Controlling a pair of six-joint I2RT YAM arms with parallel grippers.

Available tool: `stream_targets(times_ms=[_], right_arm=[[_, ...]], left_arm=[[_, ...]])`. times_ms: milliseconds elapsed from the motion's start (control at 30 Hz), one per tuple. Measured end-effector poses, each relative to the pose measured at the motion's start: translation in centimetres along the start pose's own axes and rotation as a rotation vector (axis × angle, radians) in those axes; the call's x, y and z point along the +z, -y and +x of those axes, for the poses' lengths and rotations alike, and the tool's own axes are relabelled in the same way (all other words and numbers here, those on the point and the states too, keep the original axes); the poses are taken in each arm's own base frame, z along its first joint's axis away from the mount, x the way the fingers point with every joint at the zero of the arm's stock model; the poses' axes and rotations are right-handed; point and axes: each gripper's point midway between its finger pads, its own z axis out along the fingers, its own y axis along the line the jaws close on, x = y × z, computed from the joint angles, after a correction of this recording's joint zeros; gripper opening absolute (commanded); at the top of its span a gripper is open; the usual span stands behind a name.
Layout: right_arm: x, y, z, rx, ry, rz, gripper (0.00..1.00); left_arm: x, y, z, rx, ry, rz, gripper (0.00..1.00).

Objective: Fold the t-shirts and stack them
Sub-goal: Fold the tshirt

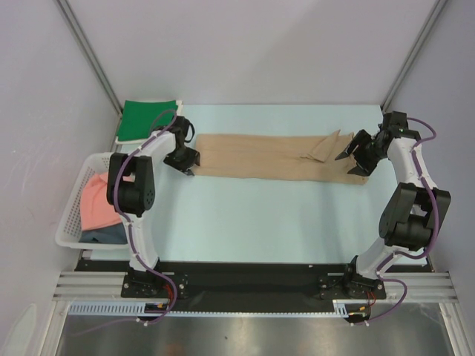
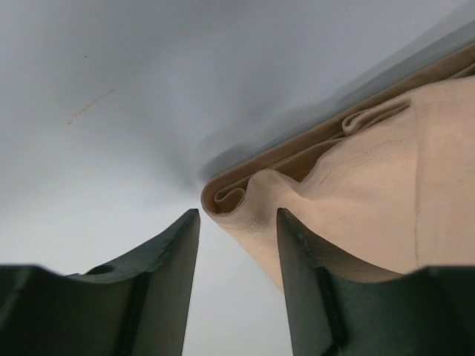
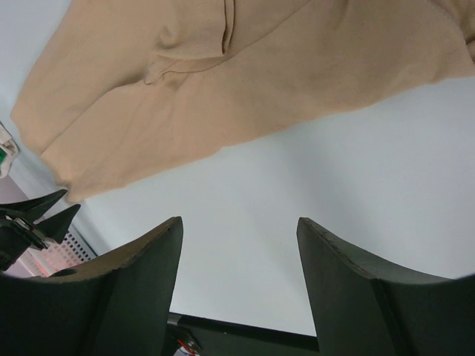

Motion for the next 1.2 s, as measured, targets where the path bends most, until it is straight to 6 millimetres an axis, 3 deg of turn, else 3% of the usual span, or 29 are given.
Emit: stream_targets(times_ms=[167,200,267,567,833,1067,1200], right_arm=[[0.0,0.0,0.0,0.001,0.000,0.000,0.70],[0.0,0.1,0.0,0.002,0.001,0.001,0.70],[0.0,0.1,-0.1,0.002,0.002,0.001,0.70],[0.0,0.3,-0.4,0.033,0.007,-0.019,0.70],[1.6,1.1,0.7,0.109,-0.046,-0.038,0.70],[1.9,0.4,0.9,0.099,-0.050,-0.053,0.70],[2.1,-0.2,1.4,0.081,-0.062,-0.056,0.70]], left_arm=[[0.2,-0.1,0.0,-0.003,0.001,-0.006,0.37],[0.3,-0.1,0.0,-0.003,0.001,-0.006,0.28],[0.4,-0.1,0.0,-0.002,0.000,-0.008,0.21],[0.7,-0.6,0.1,0.033,0.000,-0.014,0.06],[0.4,-2.7,0.9,0.068,0.011,0.000,0.07],[0.5,-3.6,1.3,0.078,0.012,0.004,0.07],[0.7,-3.7,1.3,0.089,0.014,0.012,0.23]])
